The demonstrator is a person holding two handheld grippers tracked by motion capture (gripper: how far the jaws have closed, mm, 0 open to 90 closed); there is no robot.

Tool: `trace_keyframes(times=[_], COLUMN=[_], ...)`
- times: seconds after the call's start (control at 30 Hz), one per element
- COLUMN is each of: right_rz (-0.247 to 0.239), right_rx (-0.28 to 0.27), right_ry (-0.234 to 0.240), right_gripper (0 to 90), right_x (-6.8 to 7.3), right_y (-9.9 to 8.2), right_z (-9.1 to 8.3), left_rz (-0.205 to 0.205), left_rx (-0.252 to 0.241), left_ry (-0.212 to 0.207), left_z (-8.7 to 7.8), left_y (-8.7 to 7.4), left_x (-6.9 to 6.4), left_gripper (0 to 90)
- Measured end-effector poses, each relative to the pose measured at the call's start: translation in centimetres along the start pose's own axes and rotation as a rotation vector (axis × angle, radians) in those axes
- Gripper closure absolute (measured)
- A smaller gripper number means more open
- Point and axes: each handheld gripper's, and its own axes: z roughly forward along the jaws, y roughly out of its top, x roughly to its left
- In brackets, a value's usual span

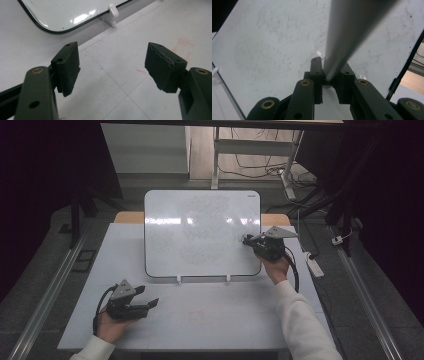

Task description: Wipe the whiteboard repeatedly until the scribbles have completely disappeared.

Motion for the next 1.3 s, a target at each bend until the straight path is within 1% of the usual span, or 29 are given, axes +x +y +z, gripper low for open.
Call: trace_keyframes(times=[0.03, 0.1, 0.13, 0.2, 0.23, 0.3, 0.37, 0.4, 0.43, 0.5, 0.53, 0.57, 0.6, 0.63, 0.7, 0.73, 0.83, 0.87, 0.9, 0.93, 1.0, 1.03, 1.07, 1.1, 1.13, 1.17, 1.23, 1.27, 1.3], right_rz=[0.0, 0.029, 0.043, 0.005, -0.023, -0.043, -0.03, -0.003, -0.003, 0.057, 0.057, 0.044, -0.001, -0.001, -0.054, -0.048, 0.031, 0.061, 0.066, 0.049, 0.024, -0.012, -0.057, -0.064, -0.014, -0.014, 0.037, 0.056, 0.022], right_rx=[0.0, -0.025, -0.028, 0.007, 0.023, 0.029, 0.019, -0.011, -0.011, -0.045, -0.045, -0.032, 0.006, 0.006, 0.028, 0.025, -0.042, -0.048, -0.054, -0.044, -0.012, 0.008, 0.017, 0.023, -0.016, -0.016, -0.046, -0.049, -0.029], right_ry=[0.0, -0.043, -0.041, 0.02, 0.033, 0.025, 0.012, -0.046, -0.046, -0.052, -0.052, -0.031, 0.031, 0.031, 0.024, 0.012, -0.067, -0.062, -0.064, -0.051, 0.023, 0.042, 0.025, 0.023, -0.024, -0.024, -0.059, -0.048, -0.035], right_gripper=[77.5, 77.5, 77.5, 77.5, 77.5, 77.5, 77.5, 77.5, 77.5, 77.5, 77.5, 77.5, 77.5, 77.5, 77.4, 77.5, 77.5, 77.5, 77.5, 77.5, 77.5, 77.5, 77.5, 77.5, 77.5, 77.5, 77.4, 77.5, 77.5], right_x=[0.0, -0.6, -0.6, 1.0, 1.6, 1.8, 1.4, 0.3, 0.3, -0.4, -0.4, 0.0, 1.3, 1.3, 1.8, 1.5, -0.3, -0.7, -0.6, -0.2, 1.2, 1.9, 2.3, 2.2, 1.2, 1.2, 0.1, -0.1, 0.6], right_y=[0.0, 0.4, 0.5, -0.1, -0.3, -0.3, 0.1, 0.8, 0.8, 1.1, 1.1, 1.0, 0.6, 0.6, 0.8, 1.1, 1.8, 1.9, 1.8, 1.7, 1.1, 0.9, 0.9, 1.1, 1.6, 1.6, 1.9, 1.8, 1.6], right_z=[0.0, -0.1, 0.0, 0.5, 0.7, 0.7, 0.7, 0.5, 0.5, 0.7, 0.7, 0.8, 1.3, 1.3, 1.5, 1.4, 1.1, 1.1, 1.2, 1.3, 1.7, 1.9, 2.0, 2.0, 1.8, 1.8, 1.5, 1.5, 1.5], left_rz=[0.0, -0.001, -0.002, -0.007, -0.008, -0.007, -0.001, 0.0, 0.003, 0.001, -0.001, -0.003, -0.006, -0.006, -0.007, -0.003, 0.004, 0.003, 0.0, -0.003, -0.008, -0.008, -0.005, -0.001, 0.003, 0.004, 0.003, 0.0, -0.003], left_rx=[-0.002, -0.005, -0.006, -0.007, -0.006, -0.005, -0.003, -0.004, -0.005, -0.008, -0.01, -0.012, -0.011, -0.01, -0.003, -0.002, -0.005, -0.006, -0.009, -0.01, -0.006, -0.004, -0.002, 0.0, 0.0, -0.002, -0.006, -0.01, -0.01], left_ry=[0.0, 0.002, 0.004, 0.003, 0.001, 0.002, -0.001, -0.001, -0.002, 0.0, 0.001, 0.0, 0.001, 0.002, 0.001, -0.001, 0.0, 0.0, 0.0, 0.001, 0.001, 0.001, -0.001, -0.002, -0.002, -0.002, -0.001, 0.0, 0.0], left_z=[0.0, -0.1, -0.2, -0.2, -0.1, -0.1, 0.0, -0.1, -0.1, -0.2, -0.3, -0.3, -0.2, -0.2, 0.0, 0.0, -0.1, -0.2, -0.2, -0.2, -0.1, 0.0, 0.0, 0.1, 0.0, 0.0, -0.2, -0.2, -0.3], left_y=[0.0, 0.0, 0.0, -0.1, -0.1, -0.1, 0.0, 0.0, 0.0, 0.0, 0.0, -0.1, -0.1, -0.1, 0.0, 0.0, 0.0, 0.0, 0.0, -0.1, -0.1, 0.0, 0.0, 0.0, 0.0, 0.0, 0.0, -0.1, -0.1], left_x=[-0.1, 0.0, 0.0, 0.2, 0.2, 0.2, 0.1, 0.0, -0.1, -0.1, 0.0, 0.0, 0.1, 0.2, 0.2, 0.1, -0.1, -0.1, 0.0, 0.1, 0.2, 0.2, 0.2, 0.1, 0.0, 0.0, -0.1, 0.0, 0.1], left_gripper=[28.9, 28.9, 28.9, 28.9, 28.9, 28.9, 28.9, 28.9, 28.9, 28.9, 28.9, 28.9, 28.9, 28.9, 28.9, 28.9, 28.9, 28.9, 28.9, 28.9, 28.9, 28.9, 28.9, 28.9, 28.9, 28.9, 28.9, 28.9, 28.9])
